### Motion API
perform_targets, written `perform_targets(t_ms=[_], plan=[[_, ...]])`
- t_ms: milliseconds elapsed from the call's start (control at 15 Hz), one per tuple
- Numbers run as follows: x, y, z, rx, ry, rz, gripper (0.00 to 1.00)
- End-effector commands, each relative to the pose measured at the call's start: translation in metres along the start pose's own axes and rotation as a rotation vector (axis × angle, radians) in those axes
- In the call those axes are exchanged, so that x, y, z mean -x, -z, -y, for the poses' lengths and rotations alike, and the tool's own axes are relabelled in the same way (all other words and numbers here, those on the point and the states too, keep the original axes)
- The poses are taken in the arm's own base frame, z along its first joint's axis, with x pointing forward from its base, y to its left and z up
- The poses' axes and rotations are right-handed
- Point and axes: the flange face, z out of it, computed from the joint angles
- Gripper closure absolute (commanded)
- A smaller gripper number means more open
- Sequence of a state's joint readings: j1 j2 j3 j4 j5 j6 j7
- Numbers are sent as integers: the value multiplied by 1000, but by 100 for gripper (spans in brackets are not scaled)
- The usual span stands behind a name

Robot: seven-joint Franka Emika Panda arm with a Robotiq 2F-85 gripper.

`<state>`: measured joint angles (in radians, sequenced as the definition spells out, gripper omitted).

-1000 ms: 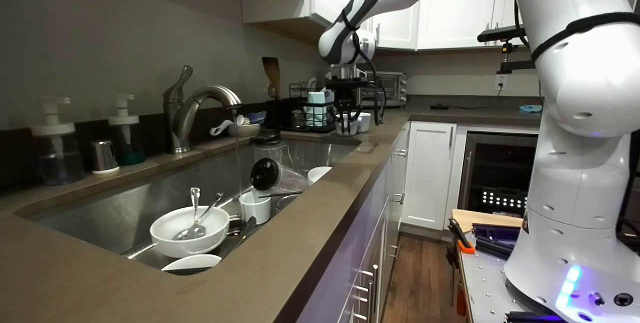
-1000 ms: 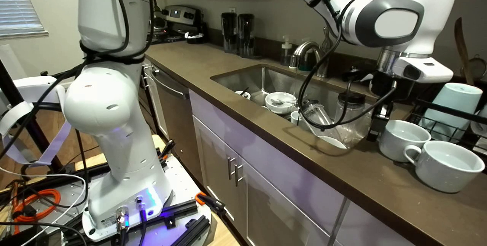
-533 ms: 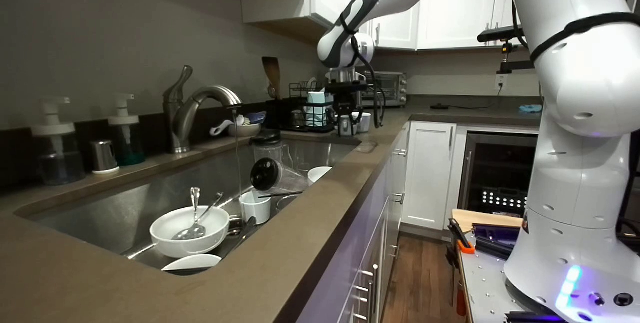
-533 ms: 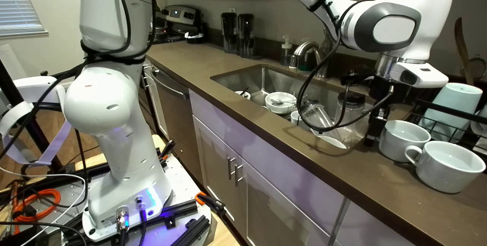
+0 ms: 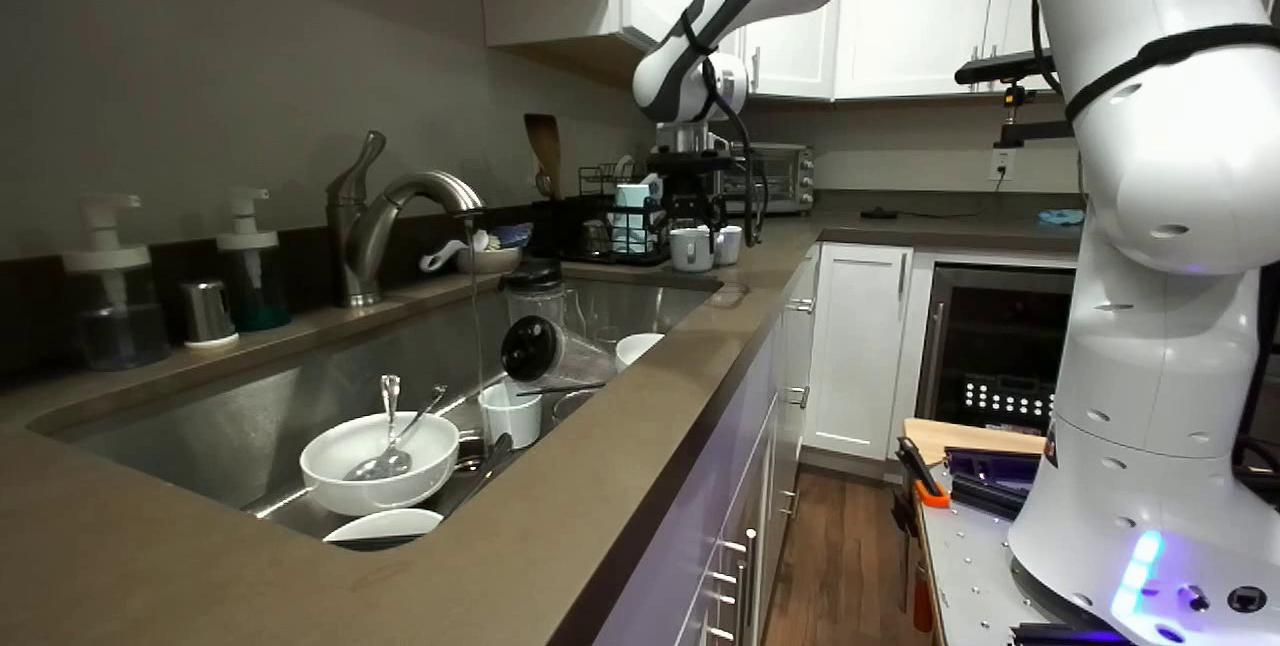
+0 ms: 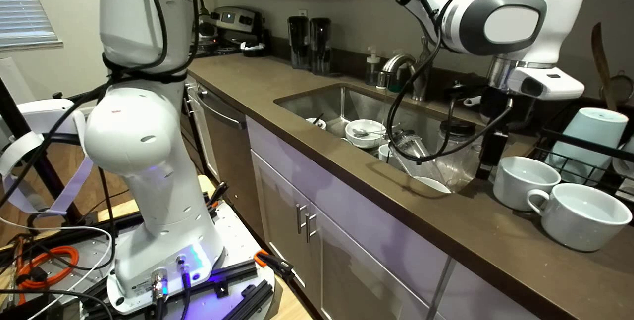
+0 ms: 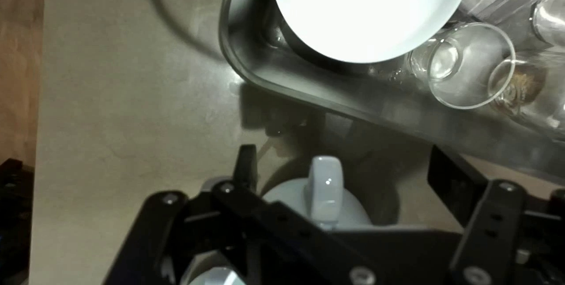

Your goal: Shift the cup on the left to the right.

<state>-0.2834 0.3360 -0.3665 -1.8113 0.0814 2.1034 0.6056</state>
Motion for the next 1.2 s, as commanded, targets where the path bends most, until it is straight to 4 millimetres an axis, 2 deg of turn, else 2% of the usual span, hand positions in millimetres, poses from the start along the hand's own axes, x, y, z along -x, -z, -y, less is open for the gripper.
perform_targets(t_ms=[0, 333, 600, 867, 933, 1133], plan=[[20, 33, -4, -22, 31, -14, 0], [47, 74, -4, -69, 144, -5, 0], [68, 96, -6, -87, 298, -6, 0], [86, 106, -6, -86, 507, -9, 0], [73, 102, 1, -101, 411, -5, 0], [80, 104, 0, -98, 470, -8, 0]])
